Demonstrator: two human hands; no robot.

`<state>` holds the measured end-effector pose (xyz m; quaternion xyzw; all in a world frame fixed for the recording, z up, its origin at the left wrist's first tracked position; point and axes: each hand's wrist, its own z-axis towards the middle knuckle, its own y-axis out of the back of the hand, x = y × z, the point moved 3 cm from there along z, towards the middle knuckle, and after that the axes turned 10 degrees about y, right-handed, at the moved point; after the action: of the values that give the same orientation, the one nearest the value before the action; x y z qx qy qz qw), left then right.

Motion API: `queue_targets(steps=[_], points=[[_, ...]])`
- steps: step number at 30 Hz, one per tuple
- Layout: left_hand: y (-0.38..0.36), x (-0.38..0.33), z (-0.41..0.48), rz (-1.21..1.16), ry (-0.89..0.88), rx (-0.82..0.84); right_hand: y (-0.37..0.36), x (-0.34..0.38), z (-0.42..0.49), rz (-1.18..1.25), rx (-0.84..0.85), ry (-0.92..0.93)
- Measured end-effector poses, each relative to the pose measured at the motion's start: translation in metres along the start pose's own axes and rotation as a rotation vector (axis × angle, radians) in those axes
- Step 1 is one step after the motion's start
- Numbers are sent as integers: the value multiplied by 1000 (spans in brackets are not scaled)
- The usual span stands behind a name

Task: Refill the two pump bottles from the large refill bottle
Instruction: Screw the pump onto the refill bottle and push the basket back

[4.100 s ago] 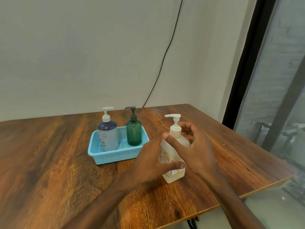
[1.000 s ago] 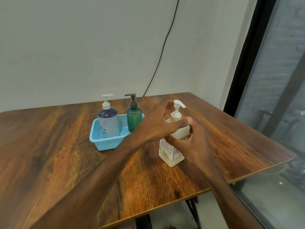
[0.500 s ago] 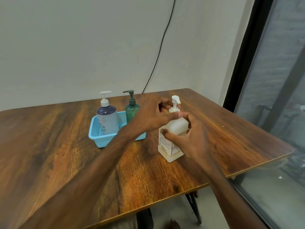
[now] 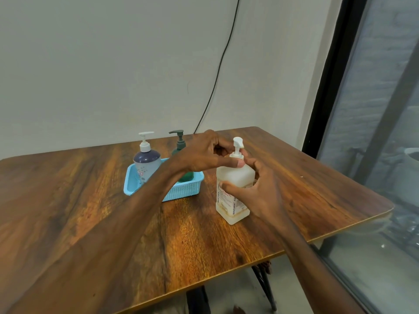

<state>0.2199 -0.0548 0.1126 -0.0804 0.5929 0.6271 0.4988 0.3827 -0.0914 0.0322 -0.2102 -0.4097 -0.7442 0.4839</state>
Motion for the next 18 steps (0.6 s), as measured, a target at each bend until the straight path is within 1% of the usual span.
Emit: queue_targets(steps=[4,6,8,10,14,16,18], points=[[1,-1,0,33,4,20,0,-1,0,-9,-1,6],[0,-3,0,80,-3,-4,2,-2,3,8,21,-1],[-5,1,-2,98,25,-85,5,-3,6,36,54,-11],[-13,8,-6,85,60,-214,7,-5,2,52,63,-16],[-24,10,-13,160,109,-449,9,-15,-15,13,62,-49],[-29,11,-15,135,125,-532,8,-15,-23,-6,87,-61],[-34,11,-14,105,143,-571,1,-11,-28,-19,78,-34]])
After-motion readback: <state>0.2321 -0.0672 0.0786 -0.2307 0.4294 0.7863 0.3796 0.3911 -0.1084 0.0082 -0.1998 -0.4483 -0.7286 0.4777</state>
